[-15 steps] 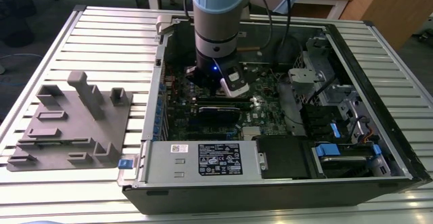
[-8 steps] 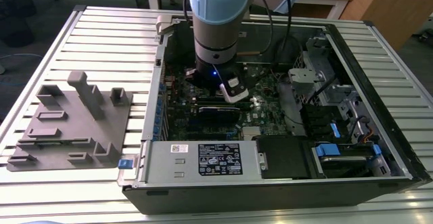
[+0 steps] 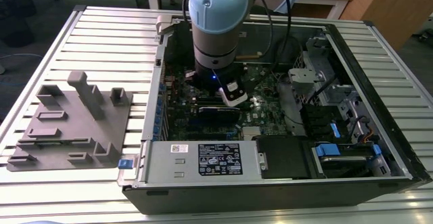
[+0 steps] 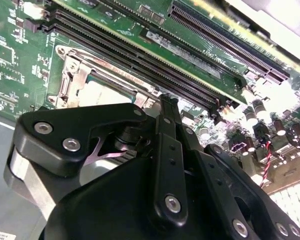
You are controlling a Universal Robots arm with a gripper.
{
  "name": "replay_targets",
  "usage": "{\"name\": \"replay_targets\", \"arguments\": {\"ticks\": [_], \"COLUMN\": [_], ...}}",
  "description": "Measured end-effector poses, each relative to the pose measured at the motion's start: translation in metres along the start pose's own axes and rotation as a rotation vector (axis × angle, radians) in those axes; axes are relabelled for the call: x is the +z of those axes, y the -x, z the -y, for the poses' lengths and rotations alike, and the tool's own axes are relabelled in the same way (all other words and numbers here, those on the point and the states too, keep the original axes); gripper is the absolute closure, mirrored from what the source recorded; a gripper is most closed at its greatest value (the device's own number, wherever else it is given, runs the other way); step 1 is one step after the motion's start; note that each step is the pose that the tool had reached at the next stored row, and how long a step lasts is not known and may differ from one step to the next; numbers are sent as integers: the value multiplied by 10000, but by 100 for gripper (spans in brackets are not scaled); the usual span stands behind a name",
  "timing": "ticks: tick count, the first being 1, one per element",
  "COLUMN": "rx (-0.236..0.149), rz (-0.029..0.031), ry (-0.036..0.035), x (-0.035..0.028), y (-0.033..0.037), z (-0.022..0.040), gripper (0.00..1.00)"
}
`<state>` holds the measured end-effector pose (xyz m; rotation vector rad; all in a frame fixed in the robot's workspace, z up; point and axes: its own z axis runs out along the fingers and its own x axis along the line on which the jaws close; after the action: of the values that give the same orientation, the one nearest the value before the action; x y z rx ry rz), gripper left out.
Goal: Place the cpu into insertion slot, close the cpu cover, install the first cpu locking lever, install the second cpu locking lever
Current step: 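Install the second cpu locking lever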
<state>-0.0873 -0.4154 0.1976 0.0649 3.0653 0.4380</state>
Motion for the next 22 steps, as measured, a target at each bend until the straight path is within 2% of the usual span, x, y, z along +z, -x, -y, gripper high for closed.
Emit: {"name": "replay_targets", "arguments": {"ticks": [9, 14, 22], "rx": [-2, -5, -10], "rz": [7, 20, 25], "ry": [3, 31, 5], "x": [24, 54, 65], "y": [-19, -32, -44], "z": [7, 17, 21], "gripper": [89, 89, 89]}}
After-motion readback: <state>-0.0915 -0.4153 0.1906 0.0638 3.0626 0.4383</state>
